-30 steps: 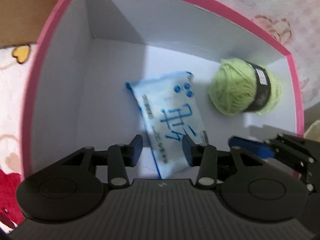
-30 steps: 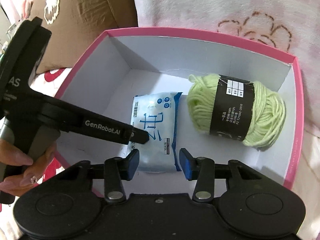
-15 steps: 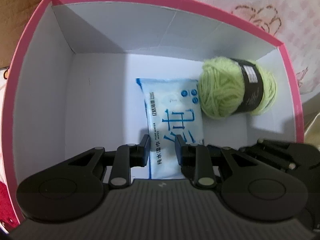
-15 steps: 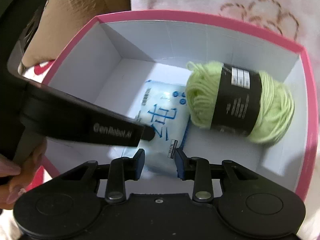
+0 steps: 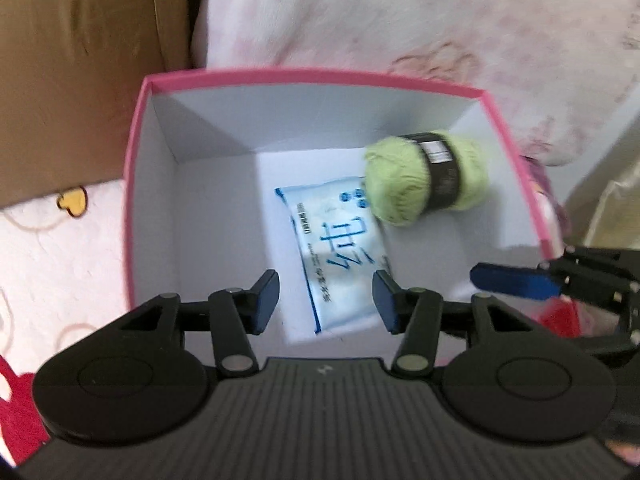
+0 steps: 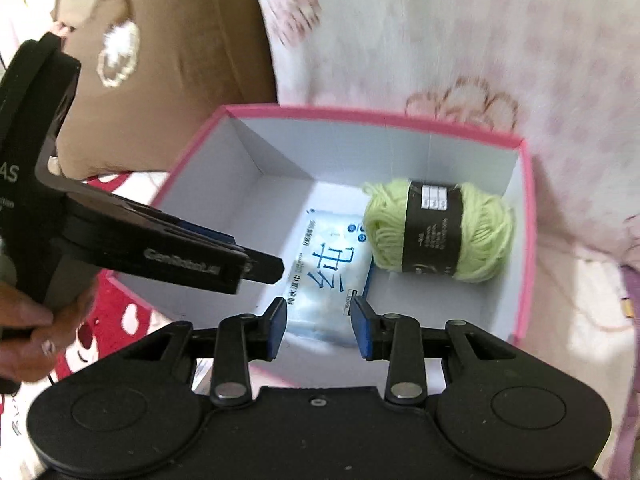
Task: Organize objects
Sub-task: 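Move the left tool out of the box to the clear plastic box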
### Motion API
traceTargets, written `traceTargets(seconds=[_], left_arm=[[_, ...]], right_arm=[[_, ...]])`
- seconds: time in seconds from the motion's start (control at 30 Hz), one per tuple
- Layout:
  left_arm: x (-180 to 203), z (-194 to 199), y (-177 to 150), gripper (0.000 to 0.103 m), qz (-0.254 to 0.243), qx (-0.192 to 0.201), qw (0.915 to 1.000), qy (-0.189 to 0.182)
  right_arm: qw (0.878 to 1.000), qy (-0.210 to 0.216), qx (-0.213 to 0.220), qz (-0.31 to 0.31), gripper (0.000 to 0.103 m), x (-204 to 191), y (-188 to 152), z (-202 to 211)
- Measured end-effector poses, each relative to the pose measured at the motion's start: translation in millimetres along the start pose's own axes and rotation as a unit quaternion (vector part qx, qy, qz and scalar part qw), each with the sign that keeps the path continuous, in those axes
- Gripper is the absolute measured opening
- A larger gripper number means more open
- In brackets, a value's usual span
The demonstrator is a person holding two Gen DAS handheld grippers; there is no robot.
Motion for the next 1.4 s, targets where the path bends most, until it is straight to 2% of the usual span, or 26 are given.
traceTargets(seconds=[0.1,0.17,0.3,0.37,0.43,0.53,0.63,0.7,1.07,1.2,1.4], left_arm=[[8,16,-6,0.052,-0.024,-0.001,0.9997,-0.008],[16,42,-12,0.054,-0.045,0.003,0.9989,-0.01],[23,78,-22,0.061,-0.067,0.002,0.9977,-0.011],[24,91,-27,0.061,-0.071,-0.01,0.9974,-0.005],[29,105,-29,0.061,-0.082,-0.007,0.9965,-0.013],[33,131,-34,0.062,-0.102,-0.006,0.9948,-0.006],[36,151,-41,0.064,-0.112,-0.007,0.9937,-0.004],[40,164,-49,0.065,-0.124,-0.011,0.9922,-0.009],[42,207,-112,0.075,-0.155,-0.055,0.9862,-0.021],[34,216,-130,0.081,-0.163,-0.059,0.9846,-0.015],[24,219,-150,0.086,-0.158,-0.067,0.985,-0.018]], right_arm=[[1.0,-0.008,0.008,0.0,0.04,-6,1,18],[1.0,-0.016,0.012,0.01,0.041,-13,0,34],[0.999,-0.036,0.023,0.025,0.043,-25,-2,65],[0.999,-0.035,0.034,0.021,0.043,-32,-3,82],[0.999,-0.038,0.034,0.018,0.043,-38,-4,94],[0.999,-0.031,0.035,0.012,0.043,-49,-7,114],[0.998,-0.037,0.046,0.024,0.051,-62,-10,134],[0.998,-0.03,0.056,0.019,0.062,-71,-14,148],[0.997,-0.02,0.057,0.052,0.089,-120,-47,192],[0.998,-0.011,0.047,0.044,0.091,-129,-59,201],[0.996,-0.015,0.033,0.083,0.092,-144,-78,203]])
Point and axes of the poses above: each gripper's, at about its wrist camera, not at the fingertips, and z roughly against the way its jaws point, x to its right, y to its top, the point moved 8 cm from there along -z, roughly the way its jaws point, and after that the axes turned 5 degrees about x, right-handed, at the moved point
